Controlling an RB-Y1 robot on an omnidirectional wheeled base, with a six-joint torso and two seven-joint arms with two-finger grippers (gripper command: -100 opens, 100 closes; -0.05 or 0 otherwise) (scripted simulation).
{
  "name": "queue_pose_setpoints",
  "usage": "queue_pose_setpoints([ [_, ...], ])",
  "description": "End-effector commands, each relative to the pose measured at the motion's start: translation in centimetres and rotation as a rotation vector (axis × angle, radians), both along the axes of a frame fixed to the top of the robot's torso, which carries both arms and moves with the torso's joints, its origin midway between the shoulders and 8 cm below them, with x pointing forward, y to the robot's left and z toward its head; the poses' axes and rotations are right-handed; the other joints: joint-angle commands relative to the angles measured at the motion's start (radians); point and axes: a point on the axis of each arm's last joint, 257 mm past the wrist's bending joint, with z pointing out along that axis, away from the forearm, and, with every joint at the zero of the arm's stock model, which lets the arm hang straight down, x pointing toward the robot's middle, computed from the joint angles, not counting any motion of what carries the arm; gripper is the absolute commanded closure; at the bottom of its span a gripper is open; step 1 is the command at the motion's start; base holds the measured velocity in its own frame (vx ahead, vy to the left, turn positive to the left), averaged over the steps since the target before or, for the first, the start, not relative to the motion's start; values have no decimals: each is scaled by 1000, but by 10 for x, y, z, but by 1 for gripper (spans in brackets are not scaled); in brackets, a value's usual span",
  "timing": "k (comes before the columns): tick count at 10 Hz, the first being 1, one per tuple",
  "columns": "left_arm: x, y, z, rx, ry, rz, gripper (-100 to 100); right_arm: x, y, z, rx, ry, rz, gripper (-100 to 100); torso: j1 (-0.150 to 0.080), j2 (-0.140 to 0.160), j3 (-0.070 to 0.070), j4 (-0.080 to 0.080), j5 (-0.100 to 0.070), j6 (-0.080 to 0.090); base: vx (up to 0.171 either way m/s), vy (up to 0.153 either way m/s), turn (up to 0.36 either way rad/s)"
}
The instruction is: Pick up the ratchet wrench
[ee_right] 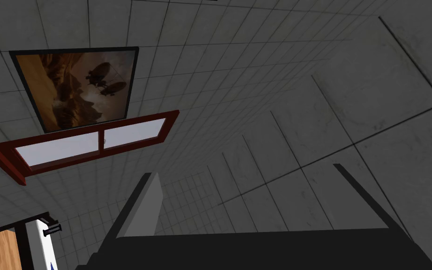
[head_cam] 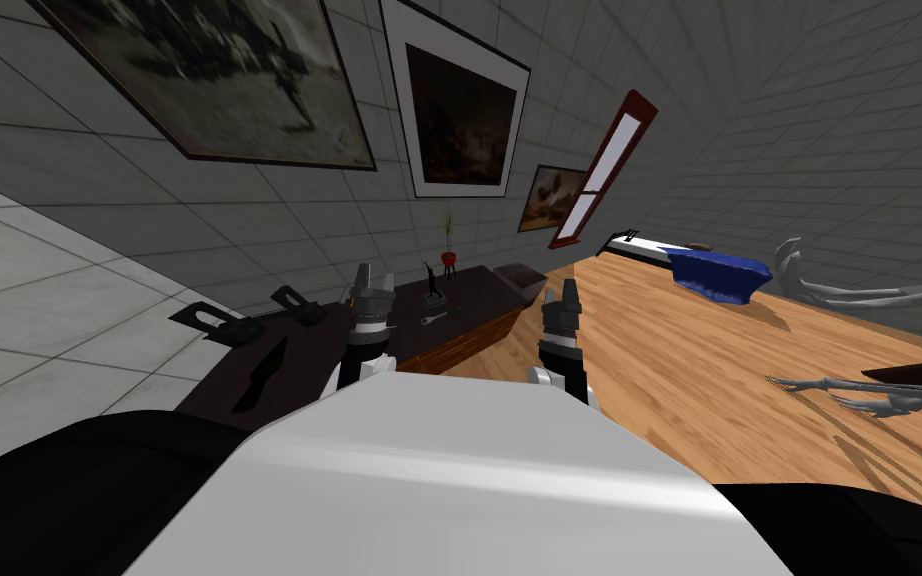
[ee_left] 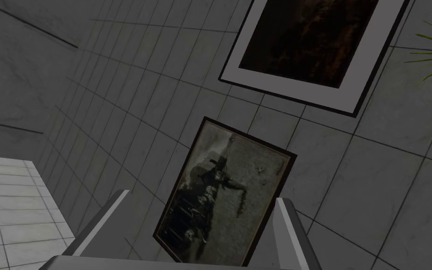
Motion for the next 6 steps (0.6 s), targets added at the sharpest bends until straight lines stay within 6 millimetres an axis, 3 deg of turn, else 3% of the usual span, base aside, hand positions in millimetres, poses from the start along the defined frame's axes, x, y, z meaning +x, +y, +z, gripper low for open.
queue_pose_setpoints([
  [1, 7, -1, -9, 24, 27, -13, -100, 0, 0, 0, 0, 0, 0, 0, 0, 0, 0, 0, 0, 0, -35, -35, -18],
  [6, 42, 8, -53, 82, 152, -34, -100, 0, 0, 0, 0, 0, 0, 0, -5, 6, 4, 1, -1, 0, -91, -69, -27],
])
